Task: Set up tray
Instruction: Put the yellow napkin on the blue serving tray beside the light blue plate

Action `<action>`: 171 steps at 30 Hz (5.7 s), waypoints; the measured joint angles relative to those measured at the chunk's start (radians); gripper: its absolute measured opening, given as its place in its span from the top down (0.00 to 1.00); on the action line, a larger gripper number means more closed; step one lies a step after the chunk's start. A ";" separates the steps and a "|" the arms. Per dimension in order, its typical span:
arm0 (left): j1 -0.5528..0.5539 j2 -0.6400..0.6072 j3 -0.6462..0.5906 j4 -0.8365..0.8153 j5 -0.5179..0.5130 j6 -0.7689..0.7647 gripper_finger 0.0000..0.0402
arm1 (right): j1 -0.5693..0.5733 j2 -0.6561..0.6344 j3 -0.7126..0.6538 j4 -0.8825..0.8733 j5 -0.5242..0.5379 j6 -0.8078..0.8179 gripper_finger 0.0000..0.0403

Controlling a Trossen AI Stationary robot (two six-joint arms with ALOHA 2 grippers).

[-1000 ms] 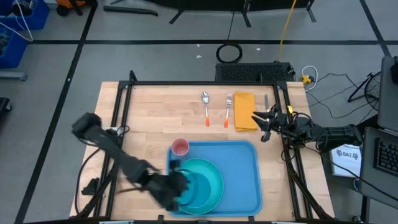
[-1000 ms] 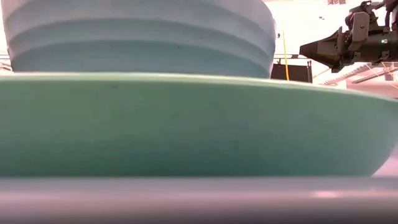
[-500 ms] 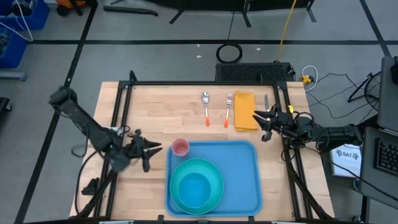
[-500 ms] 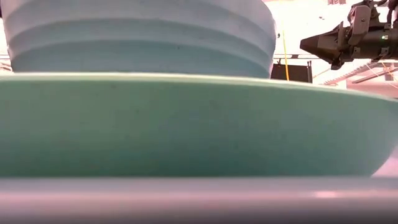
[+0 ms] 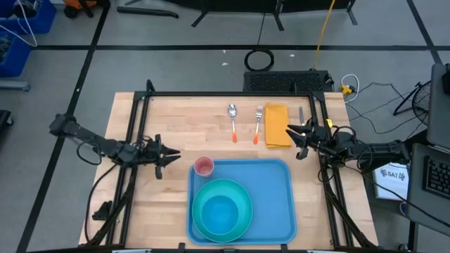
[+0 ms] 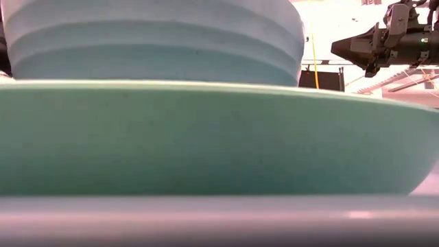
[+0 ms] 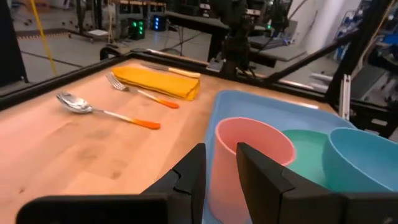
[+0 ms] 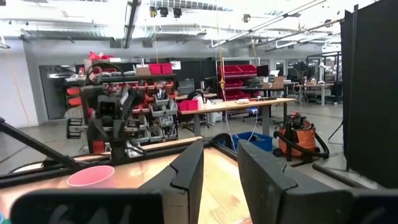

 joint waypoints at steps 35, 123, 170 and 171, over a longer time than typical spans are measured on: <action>0.512 -0.069 -0.004 -0.062 0.410 0.142 0.77 | -0.233 0.670 0.361 -0.826 0.062 0.763 0.78; 0.512 -0.069 -0.003 -0.061 0.409 0.133 0.77 | -0.175 0.728 0.100 -0.403 -0.070 1.018 0.62; 0.512 -0.069 -0.003 -0.061 0.409 0.134 0.77 | 0.218 0.726 0.103 -0.001 -0.258 1.022 1.00; 0.512 -0.069 -0.003 -0.061 0.409 0.134 0.77 | 0.238 0.726 0.103 -0.001 -0.255 1.039 1.00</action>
